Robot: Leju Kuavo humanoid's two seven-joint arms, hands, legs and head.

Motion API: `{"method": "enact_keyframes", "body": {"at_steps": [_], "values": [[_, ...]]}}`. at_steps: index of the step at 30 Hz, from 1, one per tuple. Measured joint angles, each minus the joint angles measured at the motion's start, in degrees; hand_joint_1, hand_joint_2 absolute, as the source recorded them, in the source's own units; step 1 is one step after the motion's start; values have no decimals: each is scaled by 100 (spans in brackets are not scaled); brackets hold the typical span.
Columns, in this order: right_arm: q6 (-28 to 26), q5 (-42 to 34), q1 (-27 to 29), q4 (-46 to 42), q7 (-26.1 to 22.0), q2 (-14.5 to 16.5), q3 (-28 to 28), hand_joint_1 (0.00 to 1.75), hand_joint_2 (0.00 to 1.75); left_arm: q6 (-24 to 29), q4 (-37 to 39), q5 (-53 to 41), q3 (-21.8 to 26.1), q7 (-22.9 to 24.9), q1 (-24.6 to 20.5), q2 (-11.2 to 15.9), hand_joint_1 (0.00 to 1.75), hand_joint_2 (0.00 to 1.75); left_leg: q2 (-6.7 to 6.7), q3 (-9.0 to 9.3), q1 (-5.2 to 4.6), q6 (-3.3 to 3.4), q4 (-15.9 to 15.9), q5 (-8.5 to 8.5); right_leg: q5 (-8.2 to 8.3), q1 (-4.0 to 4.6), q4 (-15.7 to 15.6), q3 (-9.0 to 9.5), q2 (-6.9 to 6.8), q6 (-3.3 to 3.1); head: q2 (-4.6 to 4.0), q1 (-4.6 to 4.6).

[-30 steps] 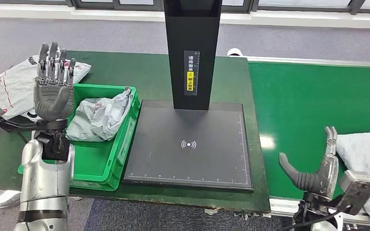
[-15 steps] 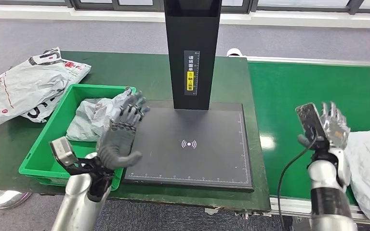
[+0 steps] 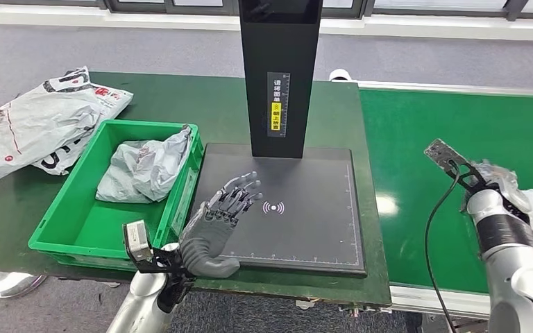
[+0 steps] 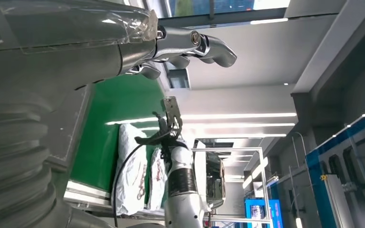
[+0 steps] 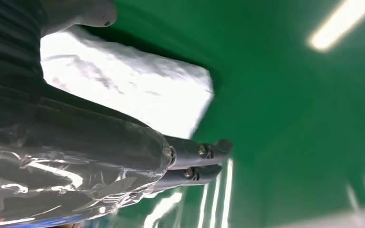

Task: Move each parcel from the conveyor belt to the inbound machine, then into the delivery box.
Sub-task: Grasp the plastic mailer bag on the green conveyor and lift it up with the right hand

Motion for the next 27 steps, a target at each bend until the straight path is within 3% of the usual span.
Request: {"method": "enact_keyframes", "body": {"at_steps": [5, 15, 27], "values": [[202, 322, -129, 341, 448, -95, 313, 0, 175, 5, 147, 7, 0, -43, 99, -1, 0, 175, -1, -1, 0, 0, 0, 0, 0, 0, 0, -2, -2, 0, 0, 1], [432, 201, 74, 633, 594, -444, 373, 0, 175, 81, 390, 12, 0, -249, 233, 31, 0, 175, -7, -8, -1, 2, 1, -1, -1, -1, -1, -6, -8, 2, 0, 1], [-91, -437, 815, 687, 169, -831, -43, 0, 175, 180, 414, 42, 80, -281, 461, 51, 0, 175, -9, -13, -1, 8, 1, -6, -4, -1, -1, -9, -13, 5, 0, 1]]}}
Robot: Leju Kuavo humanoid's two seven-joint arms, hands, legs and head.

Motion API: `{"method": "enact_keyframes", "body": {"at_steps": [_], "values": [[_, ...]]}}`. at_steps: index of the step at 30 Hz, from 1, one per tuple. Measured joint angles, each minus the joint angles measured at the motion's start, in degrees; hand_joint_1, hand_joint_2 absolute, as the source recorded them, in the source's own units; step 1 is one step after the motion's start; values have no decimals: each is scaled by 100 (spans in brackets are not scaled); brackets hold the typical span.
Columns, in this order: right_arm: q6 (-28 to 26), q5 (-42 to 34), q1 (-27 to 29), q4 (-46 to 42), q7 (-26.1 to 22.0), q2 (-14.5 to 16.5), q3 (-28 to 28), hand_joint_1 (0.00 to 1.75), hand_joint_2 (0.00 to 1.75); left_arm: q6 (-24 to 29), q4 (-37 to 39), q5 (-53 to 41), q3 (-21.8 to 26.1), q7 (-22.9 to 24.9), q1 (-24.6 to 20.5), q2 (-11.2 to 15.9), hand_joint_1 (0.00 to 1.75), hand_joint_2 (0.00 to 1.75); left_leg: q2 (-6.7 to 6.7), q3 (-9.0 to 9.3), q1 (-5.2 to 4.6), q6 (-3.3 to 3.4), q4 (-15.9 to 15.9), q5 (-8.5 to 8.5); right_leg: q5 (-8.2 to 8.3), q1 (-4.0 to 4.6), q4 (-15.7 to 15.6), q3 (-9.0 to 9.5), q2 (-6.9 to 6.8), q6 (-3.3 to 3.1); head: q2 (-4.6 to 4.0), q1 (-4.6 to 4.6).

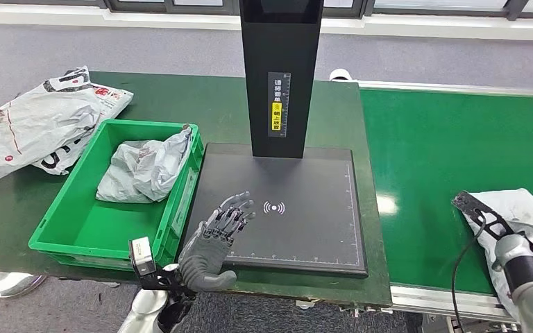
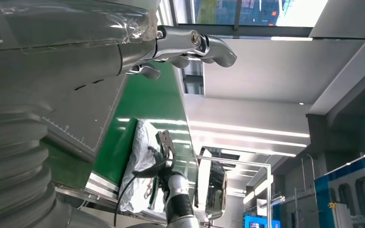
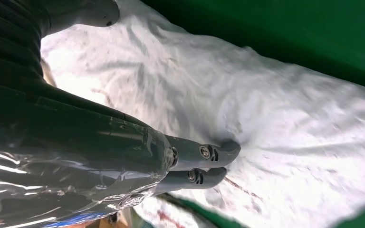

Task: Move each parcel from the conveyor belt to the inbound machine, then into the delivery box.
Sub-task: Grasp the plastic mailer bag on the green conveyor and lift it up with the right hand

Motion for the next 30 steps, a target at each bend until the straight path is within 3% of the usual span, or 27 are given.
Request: {"method": "enact_keyframes", "body": {"at_steps": [10, 12, 14, 16, 22, 30], "values": [[-417, -770, 640, -36, -784, 10, -734, 0, 175, 89, -232, 123, 131, 99, 199, 4, 0, 175, -12, 0, 2, 2, -1, -1, -5, 3, 0, 6, -21, -1, 0, 0], [-426, -985, 751, -51, -955, 52, -956, 17, 175, 109, -275, 146, 155, 132, 204, 3, 0, 175, -14, 2, 3, 2, -1, -1, -7, 5, -1, 9, -24, 0, 0, -1], [-421, -1226, 859, -69, -1120, 103, -1207, 105, 175, 128, -318, 170, 168, 168, 211, 1, 0, 175, -14, 8, 7, 5, 0, -4, -10, 10, -5, 19, -25, -2, 0, -2], [-414, -1428, 983, -86, -1271, 164, -1479, 175, 175, 148, -355, 190, 172, 193, 223, 0, 0, 175, -13, 22, 14, 8, 0, -12, -17, 19, -14, 40, -25, -3, 0, -2], [-313, -1720, 1201, -126, -1591, 350, -2115, 175, 175, 184, -396, 206, 179, 205, 250, 0, 0, 175, -14, 72, 28, 14, 1, -27, -32, 30, -35, 94, -26, 6, 0, -2], [-277, -1793, 1215, -158, -1657, 445, -2396, 175, 175, 194, -393, 207, 183, 206, 252, -1, 0, 175, -12, 114, 44, 14, 2, -41, -35, 50, -60, 149, -25, 6, 0, -2]]}}
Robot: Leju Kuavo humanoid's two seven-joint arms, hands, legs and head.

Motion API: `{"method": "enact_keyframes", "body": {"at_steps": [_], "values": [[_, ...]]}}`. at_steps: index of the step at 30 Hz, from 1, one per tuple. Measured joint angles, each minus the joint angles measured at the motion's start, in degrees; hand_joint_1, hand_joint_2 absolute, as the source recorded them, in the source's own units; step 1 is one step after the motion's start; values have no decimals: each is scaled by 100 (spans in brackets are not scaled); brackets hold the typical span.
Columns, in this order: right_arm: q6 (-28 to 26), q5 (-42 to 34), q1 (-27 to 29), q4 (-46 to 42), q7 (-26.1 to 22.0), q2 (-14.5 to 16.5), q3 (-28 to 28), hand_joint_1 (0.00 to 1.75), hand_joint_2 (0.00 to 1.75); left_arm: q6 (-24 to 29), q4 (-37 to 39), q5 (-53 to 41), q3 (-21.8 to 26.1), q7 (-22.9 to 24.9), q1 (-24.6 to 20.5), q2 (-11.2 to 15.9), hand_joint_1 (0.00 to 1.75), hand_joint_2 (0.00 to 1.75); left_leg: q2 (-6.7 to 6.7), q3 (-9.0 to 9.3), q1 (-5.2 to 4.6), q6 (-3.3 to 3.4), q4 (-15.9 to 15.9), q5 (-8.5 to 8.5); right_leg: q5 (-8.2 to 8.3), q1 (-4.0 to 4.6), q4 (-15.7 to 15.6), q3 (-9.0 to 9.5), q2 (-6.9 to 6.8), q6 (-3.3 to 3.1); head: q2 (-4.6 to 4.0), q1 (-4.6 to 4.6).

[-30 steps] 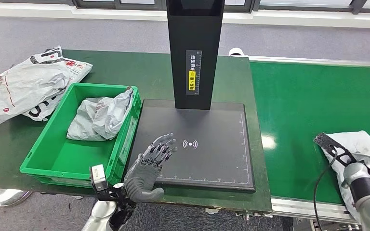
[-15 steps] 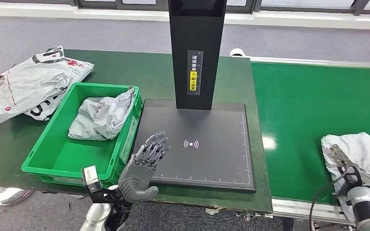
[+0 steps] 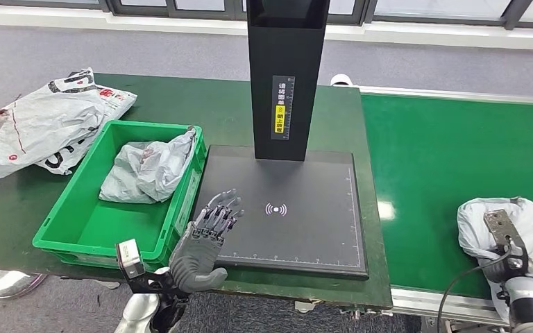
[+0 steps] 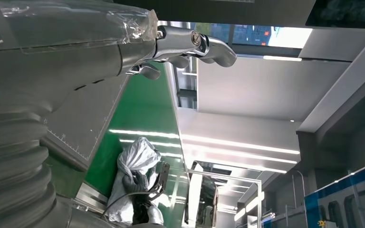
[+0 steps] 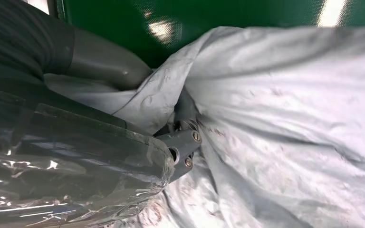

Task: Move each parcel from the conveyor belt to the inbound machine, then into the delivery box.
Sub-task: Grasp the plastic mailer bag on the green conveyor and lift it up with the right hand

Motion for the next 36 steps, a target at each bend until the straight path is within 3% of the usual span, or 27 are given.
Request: {"method": "enact_keyframes", "body": {"at_steps": [4, 9, 14, 16, 22, 30, 36], "values": [[110, -87, -11, -1, -160, 49, -111, 175, 175, 79, 33, -19, 2, 3, -17, -8, 0, 175, 0, 0, 0, 1, 0, -1, 1, 0, -1, 9, 0, 0, 0, 1], [468, -311, -62, -1, -696, 107, -297, 175, 175, 170, 90, -41, 44, 3, -66, -36, 0, 175, 3, -2, -1, -2, 0, -2, 3, 1, 0, 8, 3, -2, 0, 2], [1196, -967, -56, -179, -1964, 238, -467, 175, 175, 231, 96, -71, 170, -3, -64, -62, 0, 175, 27, -44, -3, -20, -5, -13, 8, 4, 7, -11, 33, -12, 0, 3], [1453, -1461, -18, -490, -2203, 413, -503, 175, 175, 242, 96, -84, 232, -2, -66, -84, 0, 175, 49, -60, -4, -26, -7, -17, 10, 3, 11, -28, 56, -18, 0, 2], [1749, -3261, 172, -1944, -1840, 969, -500, 175, 175, 286, 106, -161, 360, -1, -57, -159, 0, 175, 16, -69, -4, -28, -7, 24, 22, -6, 30, -86, 26, -27, 0, 2], [1413, -4443, 667, -3905, -1620, 1424, -137, 175, 175, 278, 143, -278, 424, 4, -37, -220, 0, 175, 3, -88, -5, -25, -8, 21, 16, -13, 30, -97, 11, -24, 0, 2], [1049, -4570, 917, -5334, -1407, 1704, 561, 175, 175, 215, 270, -332, 423, 47, -54, -276, 0, 175, 13, -88, -6, -26, -8, 22, 16, -13, 31, -103, 19, -25, 0, 2]]}}
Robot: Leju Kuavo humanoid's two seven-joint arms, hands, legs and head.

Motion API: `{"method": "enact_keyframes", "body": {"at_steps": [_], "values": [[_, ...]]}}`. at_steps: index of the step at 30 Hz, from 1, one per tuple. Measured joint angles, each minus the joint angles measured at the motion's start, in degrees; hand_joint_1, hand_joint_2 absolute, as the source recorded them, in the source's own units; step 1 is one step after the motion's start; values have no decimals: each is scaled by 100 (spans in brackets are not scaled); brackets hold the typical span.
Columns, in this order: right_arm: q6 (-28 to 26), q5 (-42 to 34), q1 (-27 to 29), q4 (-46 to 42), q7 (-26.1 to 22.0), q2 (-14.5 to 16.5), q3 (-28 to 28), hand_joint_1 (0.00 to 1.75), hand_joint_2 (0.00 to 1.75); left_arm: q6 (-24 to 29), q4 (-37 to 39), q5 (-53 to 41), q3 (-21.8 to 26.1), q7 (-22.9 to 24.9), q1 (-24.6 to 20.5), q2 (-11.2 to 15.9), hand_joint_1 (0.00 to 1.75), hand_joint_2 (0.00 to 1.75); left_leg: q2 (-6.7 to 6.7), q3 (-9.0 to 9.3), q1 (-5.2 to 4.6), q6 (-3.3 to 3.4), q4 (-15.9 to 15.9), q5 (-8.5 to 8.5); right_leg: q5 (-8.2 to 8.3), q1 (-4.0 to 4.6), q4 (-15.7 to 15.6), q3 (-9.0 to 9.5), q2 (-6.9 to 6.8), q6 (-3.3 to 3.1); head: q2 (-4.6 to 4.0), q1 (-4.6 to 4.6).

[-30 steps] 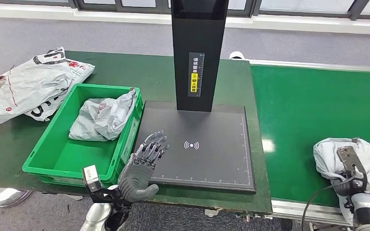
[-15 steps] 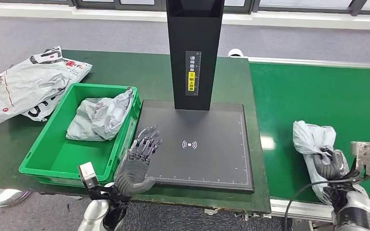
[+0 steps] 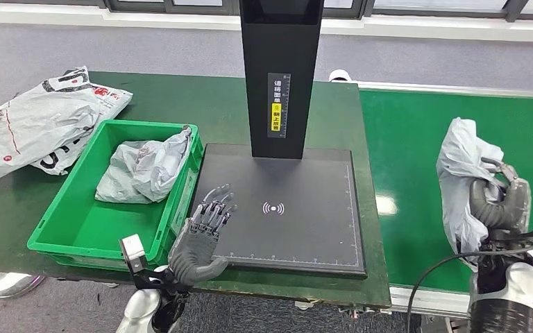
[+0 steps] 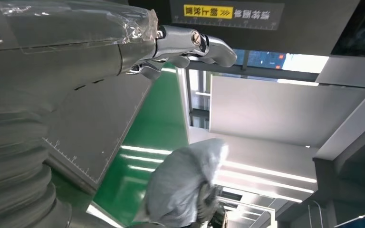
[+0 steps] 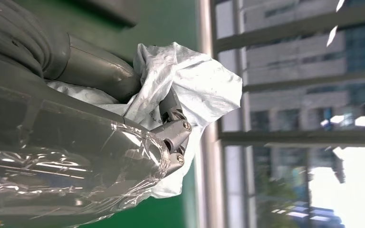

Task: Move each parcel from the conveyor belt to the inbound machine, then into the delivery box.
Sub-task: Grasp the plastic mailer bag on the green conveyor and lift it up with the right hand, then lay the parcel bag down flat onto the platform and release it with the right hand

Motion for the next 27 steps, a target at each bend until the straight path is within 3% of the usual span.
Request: {"method": "enact_keyframes", "body": {"at_steps": [9, 15, 21, 26, 27], "values": [[-556, 379, -454, -464, 221, 286, 1228, 175, 175, -101, 285, -58, -29, 62, -157, -132, 0, 175, 0, 2, 0, -6, 1, 11, 6, 0, 6, -4, 1, -2, 0, -2], [-875, 756, -628, -408, 331, 345, 1658, 175, 175, -174, 375, -67, -49, 74, -168, -152, 0, 175, -4, -8, 0, -5, 1, 12, 6, 0, 8, -8, -1, -2, 0, -1], [-1093, 1291, -1329, 787, 579, 551, 2309, 175, 175, -266, 465, -69, -195, 127, -263, -163, 0, 175, 5, -9, 0, -12, 0, 16, 13, 1, 12, -14, 11, -8, 0, -1], [-904, 1467, -1729, 2166, 471, 999, 3112, 175, 175, -284, 504, -27, -284, 159, -311, -164, 0, 175, 11, -4, 3, -22, -1, 22, 16, 18, 15, -18, 17, -21, 0, -2], [-879, 1479, -1746, 2376, 443, 1097, 3265, 144, 175, -285, 501, -24, -293, 171, -311, -164, 0, 175, 8, -5, 4, -24, -1, 22, 15, 21, 15, -19, 15, -24, 0, -2]]}}
